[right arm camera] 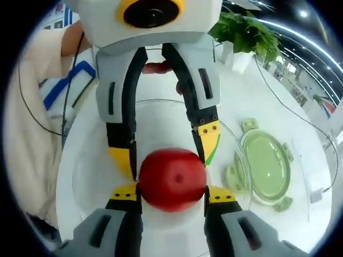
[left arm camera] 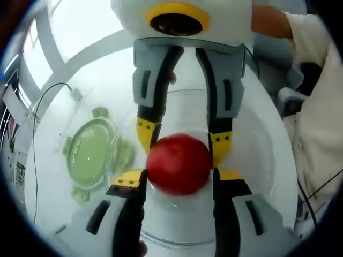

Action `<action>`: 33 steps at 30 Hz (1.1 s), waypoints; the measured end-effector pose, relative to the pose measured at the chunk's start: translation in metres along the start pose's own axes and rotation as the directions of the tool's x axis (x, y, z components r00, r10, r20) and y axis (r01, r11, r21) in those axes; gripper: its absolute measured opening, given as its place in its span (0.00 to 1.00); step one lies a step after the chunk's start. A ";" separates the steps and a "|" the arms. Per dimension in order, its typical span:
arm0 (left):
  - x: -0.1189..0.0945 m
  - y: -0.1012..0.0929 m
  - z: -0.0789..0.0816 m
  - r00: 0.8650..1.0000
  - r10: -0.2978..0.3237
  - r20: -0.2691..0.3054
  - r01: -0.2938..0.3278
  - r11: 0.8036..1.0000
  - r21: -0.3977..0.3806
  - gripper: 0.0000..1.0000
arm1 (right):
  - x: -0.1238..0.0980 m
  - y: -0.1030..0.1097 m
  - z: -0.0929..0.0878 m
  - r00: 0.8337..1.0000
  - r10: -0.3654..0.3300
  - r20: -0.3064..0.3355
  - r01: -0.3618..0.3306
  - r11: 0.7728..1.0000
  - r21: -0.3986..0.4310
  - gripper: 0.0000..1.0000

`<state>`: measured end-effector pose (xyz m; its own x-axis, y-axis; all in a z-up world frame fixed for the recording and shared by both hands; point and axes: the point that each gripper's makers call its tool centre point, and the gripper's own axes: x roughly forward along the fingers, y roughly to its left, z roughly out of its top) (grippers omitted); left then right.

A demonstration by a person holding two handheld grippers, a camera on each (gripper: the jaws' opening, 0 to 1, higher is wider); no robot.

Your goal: Open container latches remove lid place lid upside down on tabletop take tomato from container place on tabletop

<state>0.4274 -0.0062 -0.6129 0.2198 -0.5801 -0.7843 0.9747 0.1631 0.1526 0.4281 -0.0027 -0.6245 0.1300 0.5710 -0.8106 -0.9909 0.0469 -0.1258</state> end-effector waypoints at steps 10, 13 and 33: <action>0.001 0.004 -0.001 0.999 0.008 -0.040 -0.007 0.999 0.034 0.37 | -0.001 0.001 0.000 1.000 -0.005 0.001 0.005 1.000 0.003 0.40; 0.001 0.006 -0.001 0.998 0.014 -0.057 -0.013 1.000 0.019 0.37 | -0.003 0.000 0.002 1.000 -0.011 0.003 0.011 1.000 -0.003 0.40; -0.035 0.011 0.060 0.999 0.045 0.003 -0.045 0.995 0.090 0.36 | -0.073 -0.014 0.017 0.995 -0.102 0.005 0.102 0.995 -0.024 0.40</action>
<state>0.4333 -0.0324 -0.5476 0.2639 -0.5748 -0.7746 0.9633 0.1166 0.2417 0.4321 -0.0308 -0.5537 0.2299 0.5675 -0.7906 -0.9714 0.0847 -0.2217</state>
